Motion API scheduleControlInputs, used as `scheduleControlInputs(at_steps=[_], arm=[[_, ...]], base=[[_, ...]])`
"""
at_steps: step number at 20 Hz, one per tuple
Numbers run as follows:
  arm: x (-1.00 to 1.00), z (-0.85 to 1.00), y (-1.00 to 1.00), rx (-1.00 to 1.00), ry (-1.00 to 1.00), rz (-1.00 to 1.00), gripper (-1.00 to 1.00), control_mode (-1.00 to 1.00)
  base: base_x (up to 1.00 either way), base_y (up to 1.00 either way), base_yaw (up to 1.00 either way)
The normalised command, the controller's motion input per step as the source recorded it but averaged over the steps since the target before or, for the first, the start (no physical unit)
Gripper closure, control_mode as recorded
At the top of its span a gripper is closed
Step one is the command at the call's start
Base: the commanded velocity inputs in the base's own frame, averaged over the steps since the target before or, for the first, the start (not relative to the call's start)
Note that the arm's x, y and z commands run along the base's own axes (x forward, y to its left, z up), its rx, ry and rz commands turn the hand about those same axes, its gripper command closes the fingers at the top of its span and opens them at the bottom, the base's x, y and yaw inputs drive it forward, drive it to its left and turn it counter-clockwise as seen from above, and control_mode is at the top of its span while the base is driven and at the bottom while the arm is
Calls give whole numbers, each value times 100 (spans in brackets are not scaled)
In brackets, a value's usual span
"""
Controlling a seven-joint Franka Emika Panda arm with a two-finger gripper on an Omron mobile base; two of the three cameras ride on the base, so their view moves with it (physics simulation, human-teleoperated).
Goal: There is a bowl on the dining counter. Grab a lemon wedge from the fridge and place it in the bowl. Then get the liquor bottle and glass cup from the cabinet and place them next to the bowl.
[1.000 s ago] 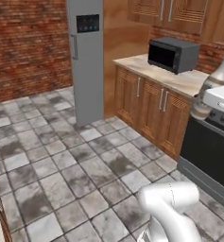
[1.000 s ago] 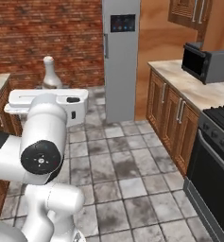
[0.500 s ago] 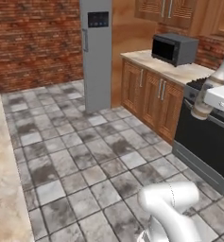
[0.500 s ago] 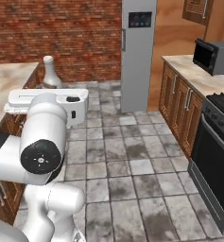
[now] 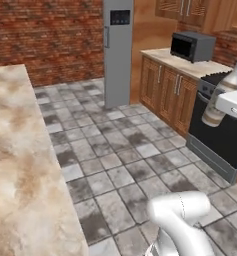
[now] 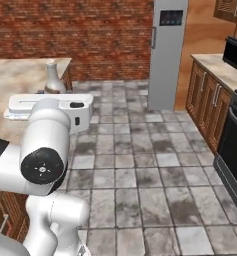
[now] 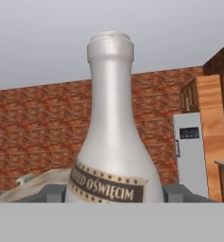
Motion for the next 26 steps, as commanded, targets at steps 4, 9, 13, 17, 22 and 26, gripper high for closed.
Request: scheduleControlInputs(at_steps=[4,9,13,17,22,26], arm=[[0,0,0,0,0,0,100,100],[0,0,0,0,0,0,100,100],[0,0,0,0,0,0,100,100],[0,0,0,0,0,0,100,100],[0,0,0,0,0,0,100,100],[0,0,0,0,0,0,100,100]], base=[[-100,39,18],[-100,39,18],[-100,39,16],[-100,40,13],[-100,41,10],[-100,43,8]])
